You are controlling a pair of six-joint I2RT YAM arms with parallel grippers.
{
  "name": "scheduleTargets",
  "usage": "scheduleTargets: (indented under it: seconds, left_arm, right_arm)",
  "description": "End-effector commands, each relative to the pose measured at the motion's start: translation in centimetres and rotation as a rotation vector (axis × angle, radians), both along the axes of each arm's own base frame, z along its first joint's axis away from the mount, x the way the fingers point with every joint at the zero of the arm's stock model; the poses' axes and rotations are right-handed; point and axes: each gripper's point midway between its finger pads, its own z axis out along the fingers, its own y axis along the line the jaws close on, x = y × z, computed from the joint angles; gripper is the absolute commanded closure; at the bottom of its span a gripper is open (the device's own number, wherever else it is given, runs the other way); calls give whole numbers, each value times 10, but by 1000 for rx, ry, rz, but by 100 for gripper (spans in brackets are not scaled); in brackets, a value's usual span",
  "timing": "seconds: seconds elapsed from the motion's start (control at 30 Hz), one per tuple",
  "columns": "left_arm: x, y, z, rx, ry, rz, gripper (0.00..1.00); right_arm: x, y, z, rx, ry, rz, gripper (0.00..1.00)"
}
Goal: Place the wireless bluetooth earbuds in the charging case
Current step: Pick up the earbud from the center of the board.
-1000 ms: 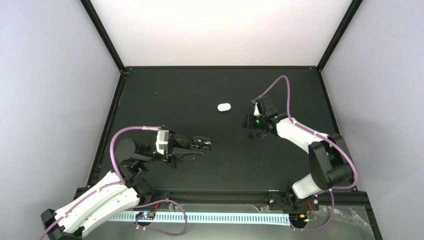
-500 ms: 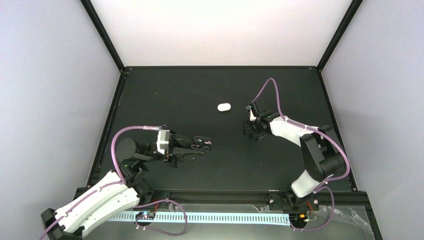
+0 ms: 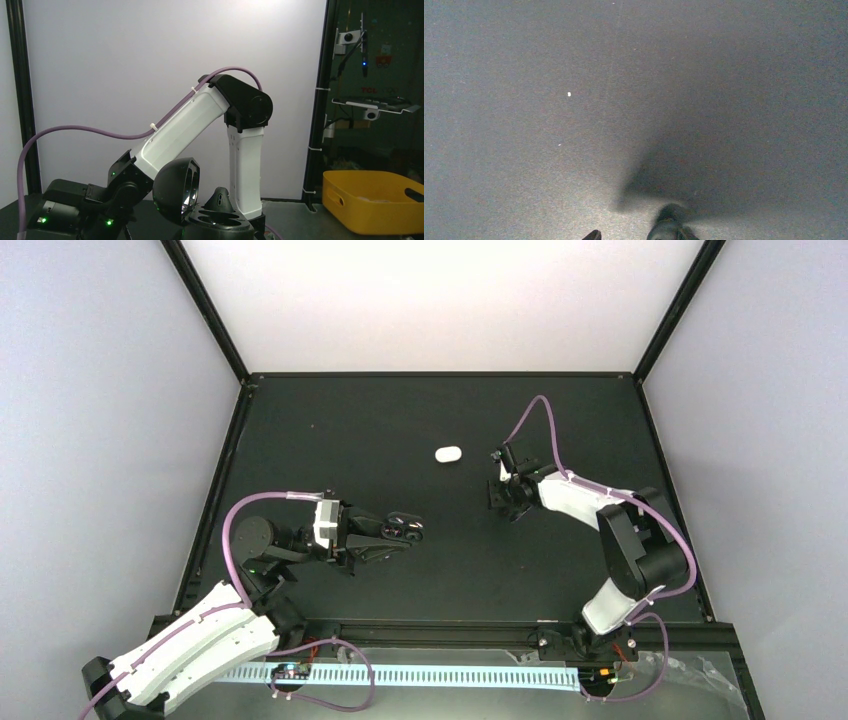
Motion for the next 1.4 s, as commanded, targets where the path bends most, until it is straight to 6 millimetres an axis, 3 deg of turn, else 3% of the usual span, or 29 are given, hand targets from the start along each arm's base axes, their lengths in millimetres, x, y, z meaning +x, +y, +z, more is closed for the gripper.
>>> scheduleTargets:
  seconds: [0.0, 0.57, 0.87, 1.1, 1.37]
  left_arm:
    - [-1, -1, 2, -4, -11, -1, 98]
    - [-1, 0, 2, -6, -14, -1, 98]
    - [-1, -1, 2, -9, -12, -2, 98]
    - [0, -1, 2, -6, -9, -5, 98]
    - [-1, -1, 2, -4, -13, 0, 99]
  right_arm:
    - [5, -12, -1, -70, -11, -26, 62]
    - [6, -24, -1, -131, -30, -49, 81]
    - [5, -4, 23, -44, -91, 0, 63]
    - [4, 13, 11, -6, -36, 26, 64]
    - [7, 7, 1, -41, -26, -6, 64]
